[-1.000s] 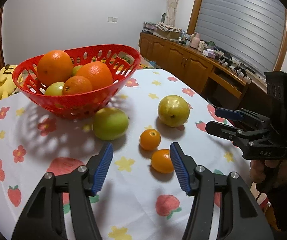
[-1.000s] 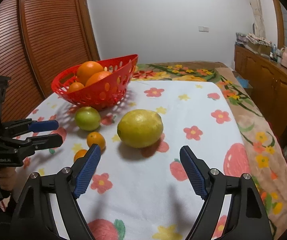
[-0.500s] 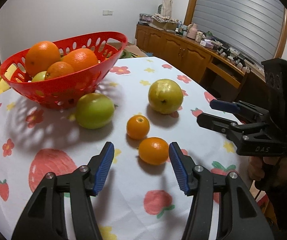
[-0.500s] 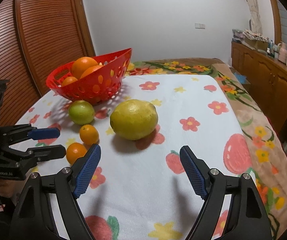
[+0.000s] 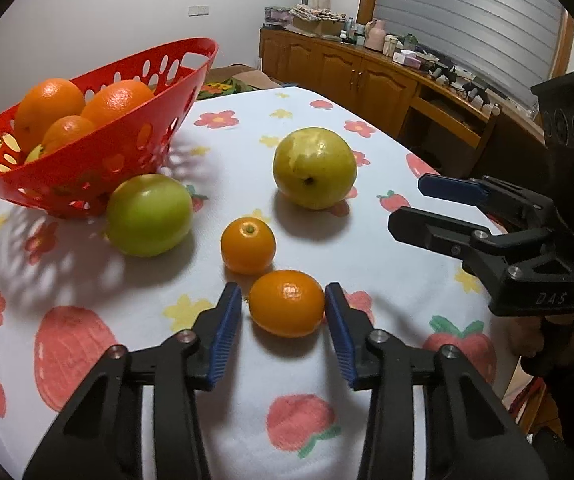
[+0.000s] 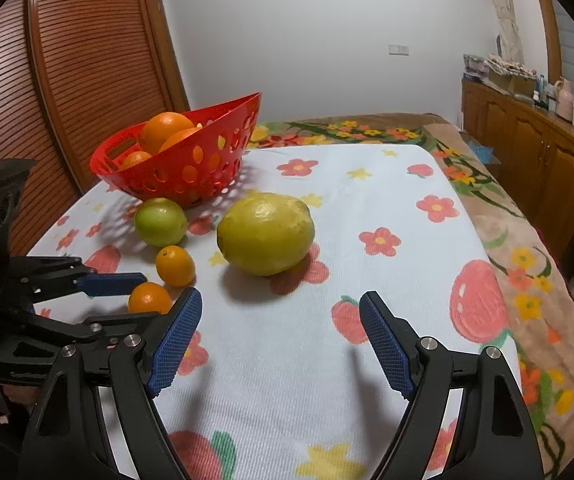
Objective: Organize fruits
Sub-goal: 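Close left tool on a small orange while right tool reaches a yellow pomelo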
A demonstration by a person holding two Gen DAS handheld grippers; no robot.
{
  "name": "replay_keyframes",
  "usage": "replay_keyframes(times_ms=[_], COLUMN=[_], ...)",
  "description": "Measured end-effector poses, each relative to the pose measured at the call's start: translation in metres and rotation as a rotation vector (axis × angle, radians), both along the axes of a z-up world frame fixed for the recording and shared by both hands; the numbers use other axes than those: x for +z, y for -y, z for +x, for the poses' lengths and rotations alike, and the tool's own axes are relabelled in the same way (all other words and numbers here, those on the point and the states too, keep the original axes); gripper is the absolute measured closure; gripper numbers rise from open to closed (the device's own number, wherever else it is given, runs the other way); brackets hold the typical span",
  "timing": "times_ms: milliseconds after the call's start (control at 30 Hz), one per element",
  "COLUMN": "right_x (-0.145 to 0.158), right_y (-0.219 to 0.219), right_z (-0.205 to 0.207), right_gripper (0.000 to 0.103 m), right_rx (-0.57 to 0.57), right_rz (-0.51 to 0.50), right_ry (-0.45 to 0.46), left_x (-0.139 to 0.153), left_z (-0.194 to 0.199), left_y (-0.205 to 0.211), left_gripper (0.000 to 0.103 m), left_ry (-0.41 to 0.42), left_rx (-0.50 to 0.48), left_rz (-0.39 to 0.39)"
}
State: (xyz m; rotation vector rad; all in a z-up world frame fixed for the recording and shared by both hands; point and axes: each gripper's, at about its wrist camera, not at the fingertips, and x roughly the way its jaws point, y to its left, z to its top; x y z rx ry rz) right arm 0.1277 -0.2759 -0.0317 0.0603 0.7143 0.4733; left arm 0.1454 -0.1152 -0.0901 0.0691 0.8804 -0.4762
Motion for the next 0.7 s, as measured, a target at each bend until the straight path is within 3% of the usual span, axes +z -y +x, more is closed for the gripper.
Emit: replay_keyframes(times_ms=[367,700], right_x=[0.004,0.017], right_y=[-0.009,-0.021], right_z=[0.003,0.038], right_gripper=[0.020,0.019], right_rx=[0.008,0.019], right_rz=[-0.040,-0.049], right_ry=[0.007,0.010], left_x=[0.012,0.023], left_z=[-0.011,-0.013], left_y=[-0.025,-0.055], left_gripper=[0.065,0.065], left_ry=[0.046,0.091], left_rx=[0.039,0.105], left_rz=[-0.052,-0.070])
